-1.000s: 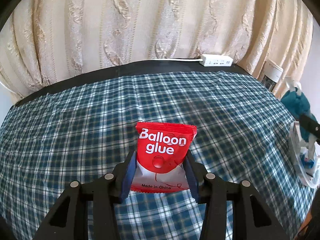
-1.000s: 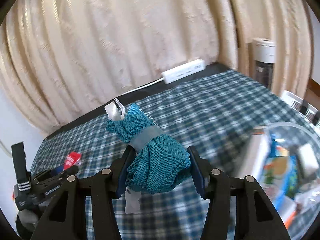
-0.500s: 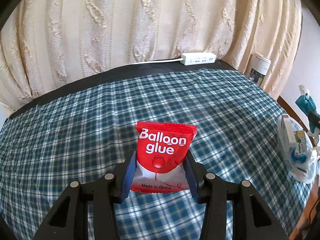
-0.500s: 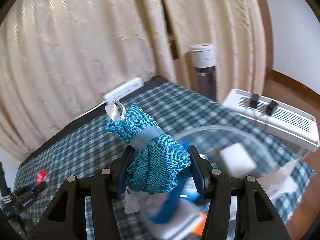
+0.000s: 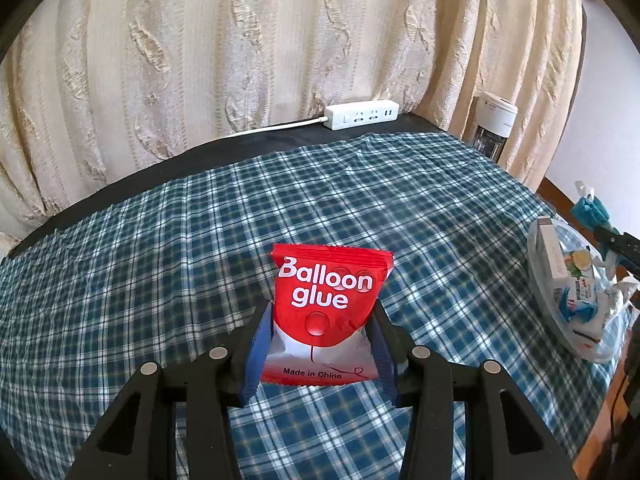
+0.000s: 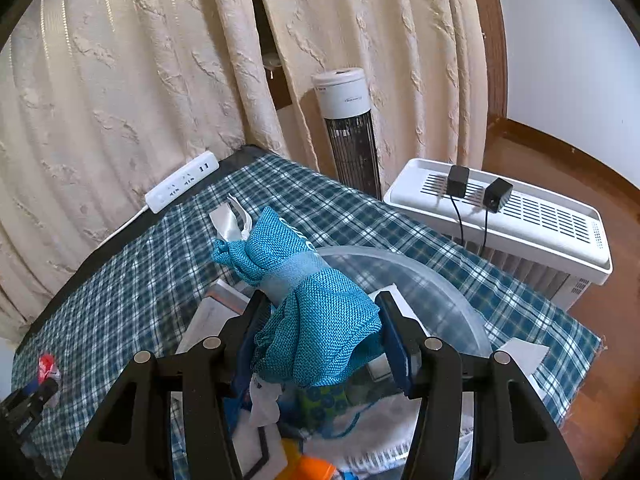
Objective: Organize objects
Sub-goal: 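Carry the teal cloth into the bowl and open the right gripper, then lower the red glue packet into the bowl and open the left gripper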
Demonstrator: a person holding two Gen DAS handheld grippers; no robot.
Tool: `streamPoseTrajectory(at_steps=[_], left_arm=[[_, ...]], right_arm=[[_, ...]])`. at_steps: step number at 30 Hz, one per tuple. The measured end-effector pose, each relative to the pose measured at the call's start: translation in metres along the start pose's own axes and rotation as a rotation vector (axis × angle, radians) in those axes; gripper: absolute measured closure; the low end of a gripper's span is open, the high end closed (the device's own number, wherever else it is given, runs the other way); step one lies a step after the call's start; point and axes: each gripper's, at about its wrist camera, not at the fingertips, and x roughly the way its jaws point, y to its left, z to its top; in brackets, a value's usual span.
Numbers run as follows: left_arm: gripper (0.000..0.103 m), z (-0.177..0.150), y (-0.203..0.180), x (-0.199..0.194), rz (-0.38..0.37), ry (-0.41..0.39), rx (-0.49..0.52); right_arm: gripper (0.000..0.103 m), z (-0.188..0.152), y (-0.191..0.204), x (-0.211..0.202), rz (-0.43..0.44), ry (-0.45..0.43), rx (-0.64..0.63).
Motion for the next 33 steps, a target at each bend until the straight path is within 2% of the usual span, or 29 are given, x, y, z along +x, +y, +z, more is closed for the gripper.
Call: streamPoseTrajectory(at_steps=[7, 12, 16, 24, 33], left_arm=[[0.054, 0.002, -0.012, -0.001, -0.002, 0.001, 0.016], [0.054, 0.004, -0.023, -0.001, -0.009, 0.0, 0.034], [0.054, 0.006, -0.037, -0.001, -0.027, 0.0, 0.058], [0.054, 0.014, -0.089, -0.006, -0.092, -0.011, 0.149], [0.054, 0.026, -0.166, -0.013, -0.197, -0.027, 0.274]], right_arm=[[0.042, 0.004, -0.001, 0.001, 0.032, -0.009, 0.026], [0.038, 0.005, -0.001, -0.012, 0.06, -0.054, 0.033], [0.037, 0.005, 0.002, -0.034, 0.085, -0.122, 0.013], [0.027, 0.001, 0.006, -0.079, 0.123, -0.278, -0.032], [0.024, 0.0, -0.027, -0.104, 0.112, -0.353, 0.011]])
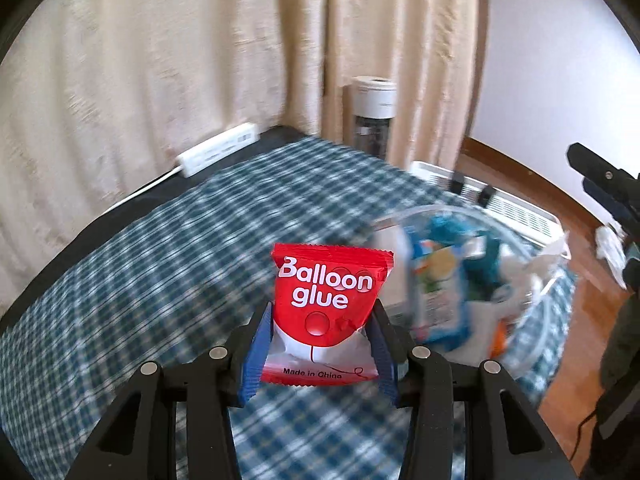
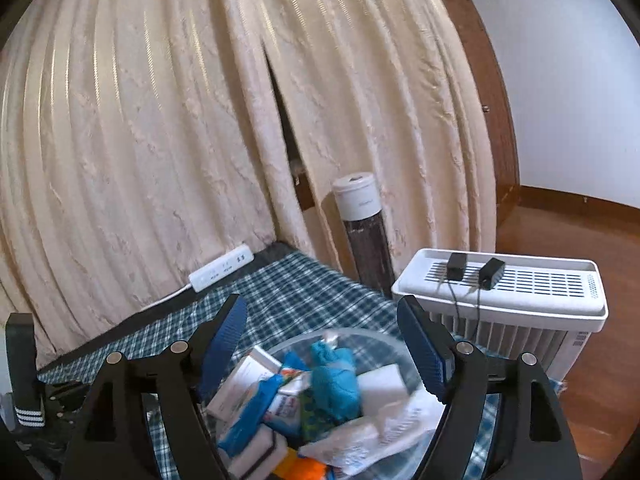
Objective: Organize objects
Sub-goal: 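Lower the red glue packet into the bowl and open the left gripper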
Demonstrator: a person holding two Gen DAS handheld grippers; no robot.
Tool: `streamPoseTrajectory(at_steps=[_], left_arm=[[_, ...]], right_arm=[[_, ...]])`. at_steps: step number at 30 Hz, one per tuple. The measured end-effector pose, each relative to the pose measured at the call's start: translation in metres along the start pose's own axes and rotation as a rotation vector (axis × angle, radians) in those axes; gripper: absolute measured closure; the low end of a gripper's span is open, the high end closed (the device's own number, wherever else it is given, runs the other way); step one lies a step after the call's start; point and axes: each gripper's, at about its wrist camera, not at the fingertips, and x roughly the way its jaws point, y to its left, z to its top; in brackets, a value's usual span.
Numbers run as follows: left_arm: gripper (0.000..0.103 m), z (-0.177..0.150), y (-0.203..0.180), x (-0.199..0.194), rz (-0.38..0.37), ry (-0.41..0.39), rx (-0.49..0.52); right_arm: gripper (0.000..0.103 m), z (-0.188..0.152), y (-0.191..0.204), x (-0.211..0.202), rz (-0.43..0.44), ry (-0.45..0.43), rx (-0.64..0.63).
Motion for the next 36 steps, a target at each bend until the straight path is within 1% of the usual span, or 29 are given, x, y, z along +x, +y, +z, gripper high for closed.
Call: streamPoseTrajectory(at_steps=[8, 13, 18, 20, 21, 22, 23, 30, 34, 36], left_arm=[[0.053, 0.018, -0.065, 0.007, -0.101, -0.008, 0.112], [0.053, 0.024, -0.09, 0.014, -0.141, -0.009, 0.152], [0.053, 0.027, -0.103, 0.023, -0.18, 0.007, 0.167], [0.049, 0.029, -0.106, 0.028, -0.202, 0.014, 0.162], [0.036, 0.029, -0.107, 0.028, -0.206, 0.015, 0.16], [0.018, 0.029, -0.106, 0.03, -0.204, 0.013, 0.152], [0.014, 0.029, -0.105, 0.029, -0.198, 0.002, 0.142], [0.013, 0.027, -0.092, 0.024, -0.144, -0.025, 0.134], [0.006, 0.023, -0.081, 0.024, -0.122, -0.013, 0.111], [0.004, 0.021, -0.075, 0.021, -0.104, -0.018, 0.095]], right_arm=[[0.024, -0.001, -0.042, -0.012, -0.047, -0.018, 0.071], [0.023, -0.002, -0.057, -0.013, -0.062, -0.016, 0.095], [0.023, -0.006, -0.066, -0.011, -0.066, -0.006, 0.113], [0.023, -0.008, -0.068, -0.01, -0.066, 0.0, 0.117], [0.023, -0.008, -0.069, -0.01, -0.067, 0.002, 0.119], [0.023, -0.008, -0.069, -0.009, -0.067, 0.005, 0.12], [0.023, -0.009, -0.069, -0.009, -0.067, 0.007, 0.12], [0.023, -0.012, -0.071, -0.011, -0.077, 0.012, 0.128], [0.023, -0.016, -0.069, -0.013, -0.076, 0.031, 0.114], [0.02, -0.019, -0.067, -0.012, -0.071, 0.051, 0.104]])
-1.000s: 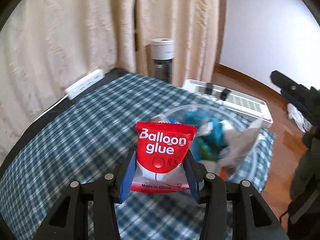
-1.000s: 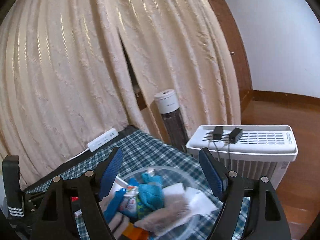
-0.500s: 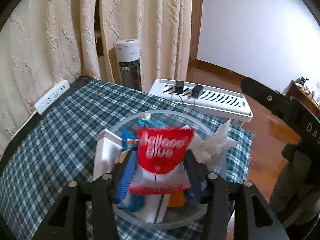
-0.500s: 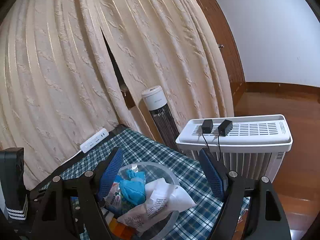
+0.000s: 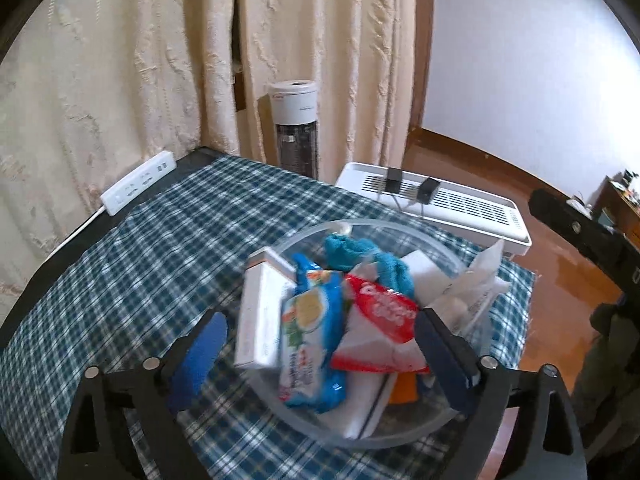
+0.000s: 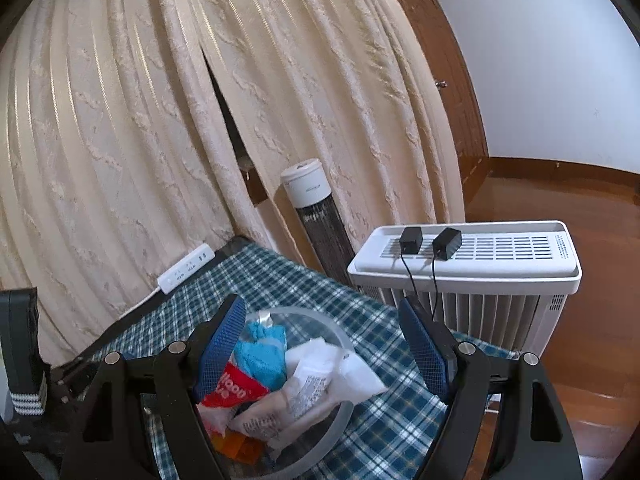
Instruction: Organize objects
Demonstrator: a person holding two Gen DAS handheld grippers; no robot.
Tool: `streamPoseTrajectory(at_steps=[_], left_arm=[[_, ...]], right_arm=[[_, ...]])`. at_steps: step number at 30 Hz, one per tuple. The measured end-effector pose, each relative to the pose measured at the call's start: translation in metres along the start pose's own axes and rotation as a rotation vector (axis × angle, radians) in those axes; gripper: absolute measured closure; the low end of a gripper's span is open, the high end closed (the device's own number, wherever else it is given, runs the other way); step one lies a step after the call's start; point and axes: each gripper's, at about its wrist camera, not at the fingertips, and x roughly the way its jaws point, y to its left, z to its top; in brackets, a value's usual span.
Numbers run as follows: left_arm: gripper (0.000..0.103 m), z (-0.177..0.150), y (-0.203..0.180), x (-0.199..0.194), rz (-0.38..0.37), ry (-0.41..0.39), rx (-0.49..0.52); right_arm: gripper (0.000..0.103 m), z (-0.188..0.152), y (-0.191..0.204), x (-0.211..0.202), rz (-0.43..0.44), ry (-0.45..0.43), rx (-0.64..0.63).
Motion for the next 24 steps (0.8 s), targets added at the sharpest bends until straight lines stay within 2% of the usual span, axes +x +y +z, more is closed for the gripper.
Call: streamPoseTrajectory(at_steps=[6, 14, 18, 24], left_arm=[[0.0, -0.011, 0.009, -0.013, 0.064, -0.026, -0.004], [0.0, -0.025, 0.014, -0.017, 0.077, -0.016, -0.009], [0.0, -0.031, 0.014, -0.021, 0.069, -0.024, -0.004], [0.0, -0.038, 0.017, -0.023, 0.088, -0.015, -0.002]], right_arm=[[0.01, -0.017, 0.006, 0.003, 0.03, 0.114, -0.055], [0.004, -0.057, 0.031, -0.002, 0.035, 0.255, -0.22], [0.002, -0.072, 0.046, -0.004, 0.039, 0.29, -0.28], [0.002, -0.083, 0.06, -0.002, 0.042, 0.311, -0.296]])
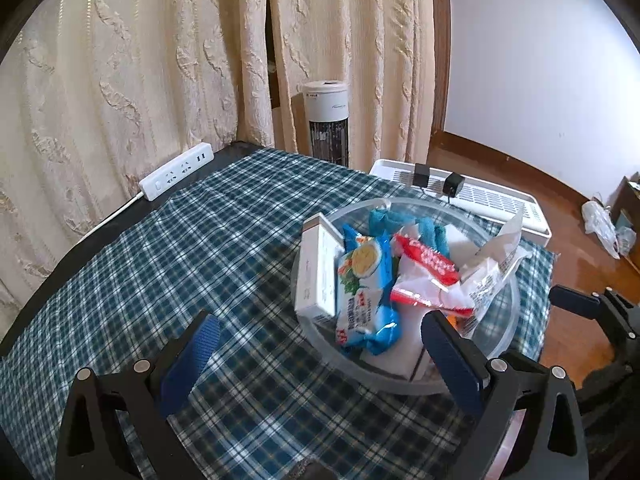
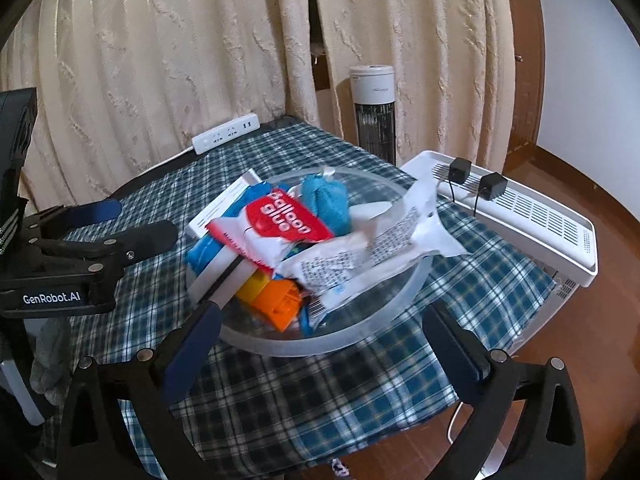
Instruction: Organize objects
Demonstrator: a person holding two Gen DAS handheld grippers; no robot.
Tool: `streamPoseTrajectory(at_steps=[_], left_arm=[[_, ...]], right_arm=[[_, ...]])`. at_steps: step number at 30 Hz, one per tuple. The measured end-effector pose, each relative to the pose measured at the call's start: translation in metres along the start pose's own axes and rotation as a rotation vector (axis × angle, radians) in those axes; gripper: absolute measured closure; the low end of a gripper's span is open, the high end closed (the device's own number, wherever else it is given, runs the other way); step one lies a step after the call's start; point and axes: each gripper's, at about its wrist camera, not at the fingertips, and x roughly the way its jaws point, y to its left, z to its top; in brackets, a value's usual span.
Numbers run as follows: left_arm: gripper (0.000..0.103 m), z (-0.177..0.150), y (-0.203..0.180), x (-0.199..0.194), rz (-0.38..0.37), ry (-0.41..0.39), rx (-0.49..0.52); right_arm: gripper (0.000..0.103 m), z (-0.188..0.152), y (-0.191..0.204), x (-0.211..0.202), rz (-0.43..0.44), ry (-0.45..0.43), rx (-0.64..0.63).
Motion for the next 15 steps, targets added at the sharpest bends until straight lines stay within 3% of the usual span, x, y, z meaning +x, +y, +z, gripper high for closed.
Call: streamPoseTrajectory(at_steps=[7, 15], left_arm=[[0.0, -0.006, 0.004, 0.0, 0.021, 0.008, 0.012], [0.0, -0.009, 0.008, -0.007, 0.017, -0.008, 0.023]], right_arm=[[0.001, -0.002, 0.024, 0.001, -0.06, 0.002, -0.072], [0.001, -0.004, 0.032, 0.004, -0.071, 0.011, -0.079]])
